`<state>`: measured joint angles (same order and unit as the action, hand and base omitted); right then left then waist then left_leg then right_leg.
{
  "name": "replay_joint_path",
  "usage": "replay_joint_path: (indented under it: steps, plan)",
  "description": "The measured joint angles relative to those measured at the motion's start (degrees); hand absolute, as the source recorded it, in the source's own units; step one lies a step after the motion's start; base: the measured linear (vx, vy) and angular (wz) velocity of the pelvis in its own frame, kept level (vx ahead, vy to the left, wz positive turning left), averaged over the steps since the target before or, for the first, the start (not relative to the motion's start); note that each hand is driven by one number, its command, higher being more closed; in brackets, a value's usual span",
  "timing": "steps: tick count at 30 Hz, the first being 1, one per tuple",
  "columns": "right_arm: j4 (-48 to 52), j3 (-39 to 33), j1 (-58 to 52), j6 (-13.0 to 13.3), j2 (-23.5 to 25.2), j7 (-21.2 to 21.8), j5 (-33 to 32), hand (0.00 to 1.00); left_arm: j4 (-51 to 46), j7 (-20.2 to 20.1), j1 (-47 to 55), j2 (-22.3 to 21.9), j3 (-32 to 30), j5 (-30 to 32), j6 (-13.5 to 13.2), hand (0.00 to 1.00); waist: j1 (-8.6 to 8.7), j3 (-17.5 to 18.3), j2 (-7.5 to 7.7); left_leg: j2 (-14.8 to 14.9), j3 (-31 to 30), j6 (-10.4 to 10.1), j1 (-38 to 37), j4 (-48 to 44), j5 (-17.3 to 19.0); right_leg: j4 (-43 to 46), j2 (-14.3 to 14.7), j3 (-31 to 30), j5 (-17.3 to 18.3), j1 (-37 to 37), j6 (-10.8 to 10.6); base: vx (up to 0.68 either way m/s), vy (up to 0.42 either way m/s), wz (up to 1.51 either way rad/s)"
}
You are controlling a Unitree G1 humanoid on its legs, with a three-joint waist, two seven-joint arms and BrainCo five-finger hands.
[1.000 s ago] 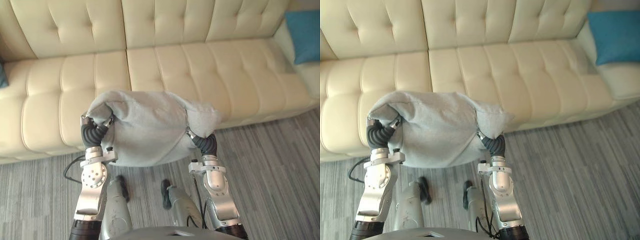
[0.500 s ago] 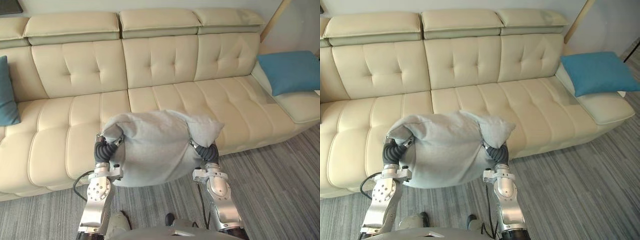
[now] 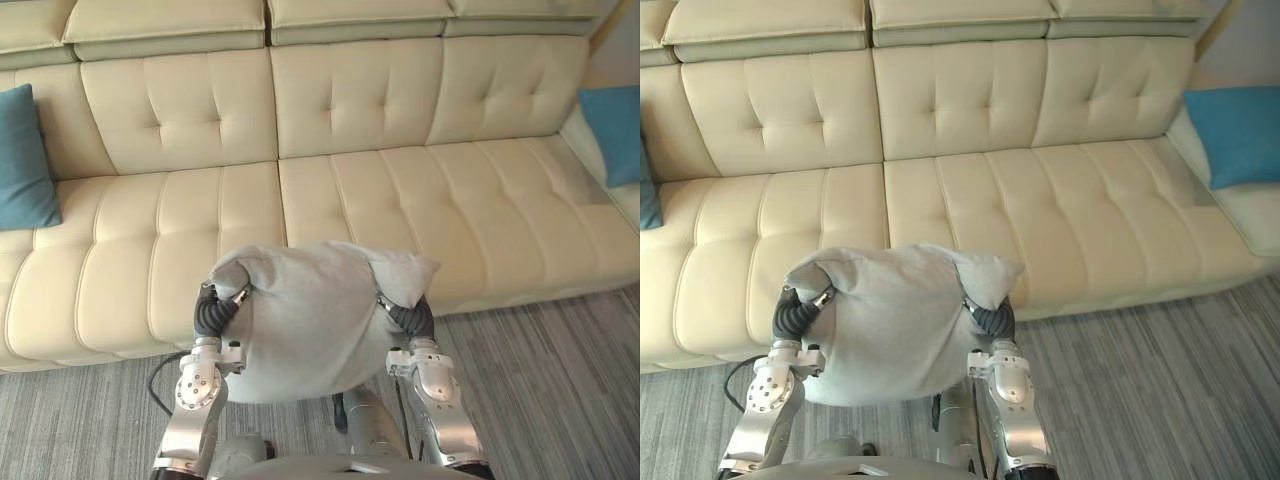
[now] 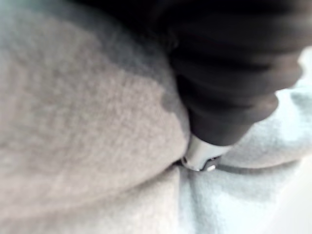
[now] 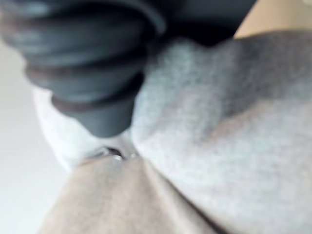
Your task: Pick up cushions and gather them together orderly.
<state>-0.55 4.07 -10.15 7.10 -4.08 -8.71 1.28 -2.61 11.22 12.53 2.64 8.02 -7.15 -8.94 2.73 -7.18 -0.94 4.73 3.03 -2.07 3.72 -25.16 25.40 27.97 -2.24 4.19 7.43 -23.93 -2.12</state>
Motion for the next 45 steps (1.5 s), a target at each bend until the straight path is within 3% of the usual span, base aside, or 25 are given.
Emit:
replay_joint_path:
  steps: [1,2,3,4,5,7,8,10,13,14,15,16,17,20,21,22,23,26,30,36,40,45]
  plan:
    - [2.4,0.0,-1.2,-0.1,-0.7,0.0,-0.9,1.00,-0.4,-0.4,0.3,-1.0,0.2,-0.4,0.0,1.00,0.38,0.0,-0.01,1.0,-0.6,-1.4,-0.3,-0.1,-2.7,1.9,0.0,1.5,0.7,0.3,1.2,0.48,-0.165,0.37]
    - [3.8,0.0,-1.9,-0.1,-1.3,0.0,-1.1,1.00,-0.4,-0.4,0.4,-1.6,0.2,-0.8,0.1,1.00,0.78,0.0,-0.02,0.9,-1.0,-1.4,-0.6,-0.3,-4.0,4.4,-0.4,1.6,1.0,-0.1,1.7,0.48,-0.250,0.54]
    - [7.7,0.0,-3.8,0.2,-2.6,0.0,-1.2,1.00,-1.1,-0.6,1.0,-3.1,0.2,-1.7,0.1,1.00,1.39,0.8,-0.40,1.3,-0.6,-1.4,-0.9,-3.1,-5.1,8.9,0.6,3.3,3.8,-2.7,3.0,0.38,-0.220,0.44]
    - [9.5,-0.1,-4.6,0.3,-2.8,0.1,-1.4,1.00,-2.2,-1.3,1.7,-3.0,0.3,-2.2,-0.1,1.00,1.18,1.4,-0.34,2.2,0.8,-1.8,-0.1,-8.6,-4.5,-0.1,0.6,3.9,3.8,1.4,3.1,0.43,-0.228,0.14]
    - [9.9,-0.4,-4.6,0.3,-3.6,0.0,-1.6,1.00,-2.7,-1.7,2.0,-3.9,0.7,-2.8,-0.2,1.00,0.61,2.0,-2.24,4.9,1.9,-1.8,2.4,-15.3,-6.5,-0.7,2.5,4.5,3.4,2.8,4.0,0.33,-0.117,-0.16]
    - [11.2,-1.0,-4.5,0.3,-3.8,0.0,-1.7,1.00,-3.1,-2.1,1.8,-3.8,0.8,-2.8,-0.2,1.00,0.67,2.3,-2.22,6.2,4.7,-1.0,5.7,-23.2,-15.9,-3.2,2.5,4.3,3.6,6.0,4.3,0.45,-0.077,-0.19]
    - [11.4,-1.3,-4.6,0.5,-3.8,0.0,-1.9,1.00,-3.1,-2.8,1.8,-3.7,0.9,-2.8,-0.2,1.00,0.53,2.5,-2.36,7.6,6.6,-0.8,7.5,-28.0,-16.4,-6.1,2.3,3.6,3.6,8.9,4.3,0.40,-0.028,-0.11]
    - [11.4,-1.8,-5.4,0.5,-3.4,0.0,-1.9,1.00,-3.1,-3.4,1.9,-3.7,1.0,-2.8,-0.2,1.00,-0.03,2.4,-2.34,9.4,8.5,-0.2,10.7,-32.0,-14.4,-10.0,2.0,1.8,3.6,13.7,4.3,0.42,0.109,-0.17]
    - [11.4,-2.1,-5.8,0.4,-2.9,0.0,-1.9,1.00,-3.1,-4.2,1.9,-3.7,0.5,-2.7,-0.1,1.00,-0.91,2.0,-1.35,9.6,10.3,1.5,16.0,-29.6,-9.5,-14.2,-0.2,1.3,3.6,18.7,4.2,0.35,0.243,0.09]
    - [11.3,-2.1,-5.8,0.4,-2.8,0.0,-2.0,1.00,-3.2,-4.5,2.0,-3.8,0.5,-2.7,-0.1,1.00,-2.08,1.3,-0.20,8.4,11.0,1.4,19.7,-23.0,-8.0,-14.3,-2.6,1.8,3.6,20.7,3.8,0.27,0.296,0.16]
    - [11.3,-2.1,-5.7,0.4,-2.7,0.0,-2.0,1.00,-3.5,-4.5,2.1,-3.8,0.6,-2.7,-0.1,1.00,-2.57,1.4,-0.35,7.1,10.5,1.1,19.6,-16.4,-8.2,-13.6,-3.6,2.7,3.9,21.0,2.8,0.41,0.474,0.25]
    - [11.2,-2.1,-5.2,0.5,-2.1,0.1,-2.0,1.00,-5.2,-4.6,2.1,-3.7,0.6,-2.7,-0.1,1.00,-2.75,2.0,-1.22,4.2,9.2,1.7,15.5,-1.3,-12.8,-10.8,-4.9,3.4,6.3,20.7,-1.2,0.34,0.373,0.32]
    - [9.4,-2.1,-4.8,0.0,0.5,0.2,-2.0,1.00,-5.5,-4.3,0.8,-2.0,-0.5,-2.7,0.0,1.00,-2.87,1.0,3.00,0.6,10.5,2.7,13.2,0.8,-14.8,-9.4,-7.9,2.5,8.2,20.1,-2.9,0.32,0.316,0.35]
    - [8.3,-1.2,-4.9,-0.1,2.7,1.9,-1.9,1.00,-5.7,-4.0,1.3,-1.7,-2.4,-2.7,0.0,1.00,-3.66,1.1,3.03,1.0,9.5,3.3,9.4,3.8,-14.5,-12.2,-4.9,0.6,8.1,20.2,-2.8,0.18,0.105,0.12]
    - [8.3,-1.2,-4.8,-0.1,3.3,2.2,-1.8,1.00,-5.8,-4.0,2.2,-1.4,-2.4,-2.7,-0.2,1.00,-3.74,1.4,3.19,0.9,10.2,3.2,6.9,5.0,-14.4,-14.0,-4.1,-0.7,5.7,19.9,-2.3,0.12,0.051,-0.16]
    - [8.3,-1.2,-5.0,-0.1,3.7,2.2,-1.7,1.00,-5.7,-4.1,2.9,-0.9,-2.3,-2.7,-0.3,1.00,-3.52,2.3,3.98,-0.1,10.8,3.0,6.1,5.6,-14.3,-15.5,-3.8,-1.5,0.5,18.5,-2.5,0.11,0.020,-0.16]
    - [6.6,-1.7,-4.5,0.1,3.5,2.2,-1.4,1.00,-5.0,-4.2,3.3,-0.9,-1.4,-2.7,0.0,1.00,-2.86,4.2,3.03,-0.1,10.6,2.7,6.0,6.8,-14.1,-15.5,-3.5,-2.5,-0.3,17.8,-3.0,0.09,0.039,-0.26]
    - [2.1,-2.3,-1.3,0.1,1.6,2.3,-1.0,1.00,-3.5,-4.6,3.1,-1.0,-0.7,-2.6,0.2,1.00,-2.76,4.7,2.88,-0.4,13.0,2.5,5.5,7.9,-14.1,-17.2,-3.4,-5.6,-1.4,17.2,-3.7,0.00,0.039,-0.59]
    - [-1.4,-2.1,-0.1,-0.1,1.3,2.2,0.2,1.00,-0.9,-4.2,2.5,-0.8,-1.2,-2.0,1.3,1.00,-2.02,4.1,2.76,-0.4,14.8,3.0,2.9,8.8,-14.4,-7.5,-3.1,-6.9,-1.8,11.8,-3.6,-0.09,0.035,-0.47]
    - [-1.9,-2.0,0.5,-0.1,1.2,2.3,0.7,1.00,-1.1,-4.0,1.0,-0.5,-1.5,-1.5,1.5,1.00,-2.62,4.1,2.38,-3.9,11.0,3.0,3.6,12.1,-14.9,-21.5,-4.7,-6.6,-5.3,17.2,-3.2,-0.13,0.043,-0.09]
    - [-1.6,-2.1,0.6,-0.1,0.4,2.2,0.8,1.00,-1.4,-4.1,0.9,-0.5,-0.7,-1.5,1.5,1.00,-2.10,4.3,2.25,-3.7,8.0,3.4,5.9,11.8,-17.6,-23.3,-4.4,-3.7,-6.9,17.3,-3.6,0.01,-0.034,0.29]
    - [-0.2,-2.0,2.9,-0.1,-0.9,0.5,0.8,1.00,-1.9,-2.5,-2.8,-0.5,0.1,-1.6,1.6,1.00,-2.59,4.2,2.13,-2.1,4.9,3.1,10.9,5.8,-17.7,-23.6,-3.3,-0.4,-7.8,17.2,-3.3,0.02,-0.032,0.39]
